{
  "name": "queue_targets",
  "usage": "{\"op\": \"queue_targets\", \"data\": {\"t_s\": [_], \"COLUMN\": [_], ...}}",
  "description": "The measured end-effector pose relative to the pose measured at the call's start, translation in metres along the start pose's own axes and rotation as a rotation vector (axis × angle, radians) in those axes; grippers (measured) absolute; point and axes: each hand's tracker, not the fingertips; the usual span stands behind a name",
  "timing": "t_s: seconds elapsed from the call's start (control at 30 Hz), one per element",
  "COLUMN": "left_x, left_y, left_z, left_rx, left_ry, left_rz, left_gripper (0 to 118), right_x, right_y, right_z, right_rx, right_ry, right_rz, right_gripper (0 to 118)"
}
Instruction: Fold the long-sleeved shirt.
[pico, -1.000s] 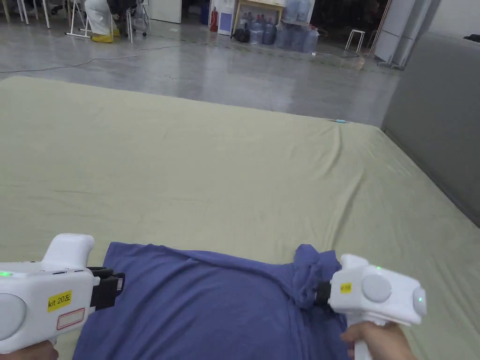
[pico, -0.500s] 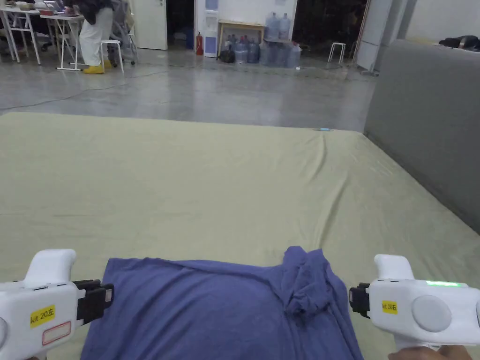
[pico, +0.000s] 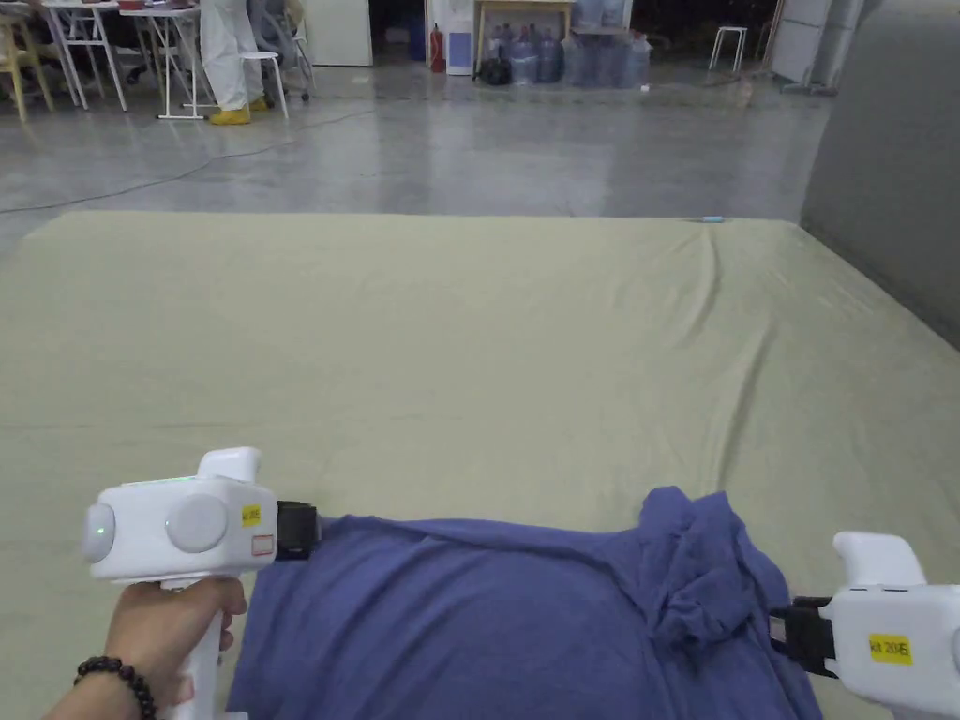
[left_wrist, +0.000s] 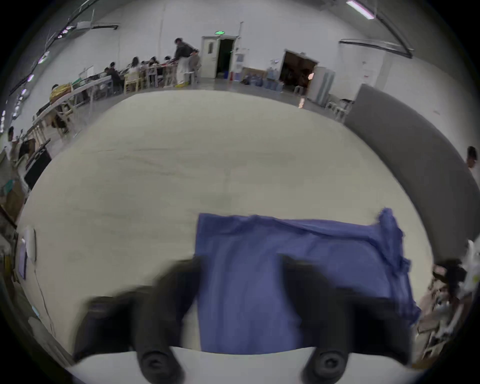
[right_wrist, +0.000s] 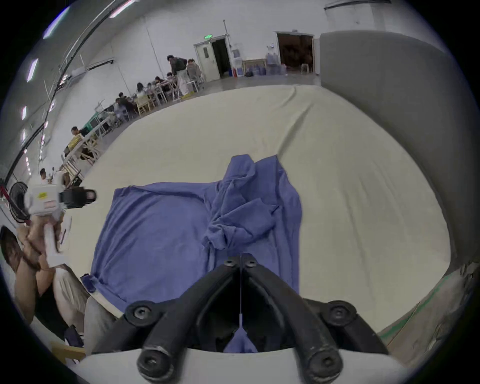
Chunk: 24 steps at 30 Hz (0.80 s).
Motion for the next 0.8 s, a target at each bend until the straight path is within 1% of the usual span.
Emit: {"op": "queue_targets", "data": {"t_s": [0.03,0.07,0.1,0.17,0.2,0.23,0.27,0.3,0.33,0.37,0.4,0.43,0.47,0.5,0.53,0.57,0.67,0.77,0.8], "left_x": [-0.004,-0.008,-0.012,-0.016,-0.018,-0.019,-0.02,-0.015,-0.012,-0.009,-0.004,0.001,0.003,0.007,0.01,0.011,0.017,0.019,0.02], "left_y": [0.007,0.012,0.019,0.028,0.03,0.031,0.03,0.026,0.022,0.019,0.018,0.016,0.015,0.015,0.014,0.013,0.011,0.006,0.006], "left_z": [-0.022,-0.036,-0.052,-0.08,-0.092,-0.103,-0.111,-0.111,-0.113,-0.107,-0.101,-0.093,-0.087,-0.079,-0.072,-0.066,-0.053,-0.041,-0.04], "left_rx": [-0.035,-0.064,-0.058,-0.119,-0.134,-0.137,-0.144,-0.149,-0.131,-0.093,-0.072,-0.06,-0.048,-0.042,-0.041,-0.035,-0.026,-0.024,-0.029], "left_ry": [0.017,0.027,0.025,0.061,0.082,0.092,0.103,0.119,0.167,0.162,0.158,0.131,0.075,0.049,0.055,0.034,0.023,0.01,0.008], "left_rz": [0.008,0.005,0.007,0.009,0.019,0.021,0.028,0.032,0.03,0.002,-0.034,-0.08,-0.085,-0.075,-0.067,-0.078,-0.097,-0.093,-0.09], "left_gripper": [116,116,116,116,116,115,110,97,76,73,56,9,0,0,0,0,0,0,0], "right_x": [-0.003,-0.005,-0.007,-0.009,-0.011,-0.012,-0.011,-0.011,-0.009,-0.007,-0.004,-0.001,0.002,0.007,0.011,0.016,0.032,0.043,0.044], "right_y": [0.003,0.006,0.01,0.017,0.022,0.028,0.033,0.041,0.049,0.057,0.067,0.077,0.087,0.1,0.115,0.127,0.161,0.179,0.178], "right_z": [-0.004,-0.008,-0.012,-0.02,-0.025,-0.03,-0.033,-0.038,-0.044,-0.05,-0.058,-0.067,-0.078,-0.092,-0.107,-0.121,-0.165,-0.199,-0.208], "right_rx": [-0.02,-0.034,-0.054,-0.056,-0.064,-0.076,-0.08,-0.075,-0.069,-0.063,-0.063,-0.064,-0.064,-0.069,-0.076,-0.094,-0.15,-0.222,-0.242], "right_ry": [0.0,-0.006,-0.012,-0.016,-0.036,-0.053,-0.06,-0.063,-0.066,-0.07,-0.078,-0.088,-0.098,-0.114,-0.135,-0.145,-0.191,-0.203,-0.189], "right_rz": [0.004,0.012,0.037,0.073,0.087,0.098,0.101,0.1,0.096,0.09,0.086,0.085,0.086,0.084,0.076,0.068,0.009,-0.04,-0.043], "right_gripper": [7,7,7,7,7,7,7,7,7,7,7,7,15,32,63,79,80,80,80]}}
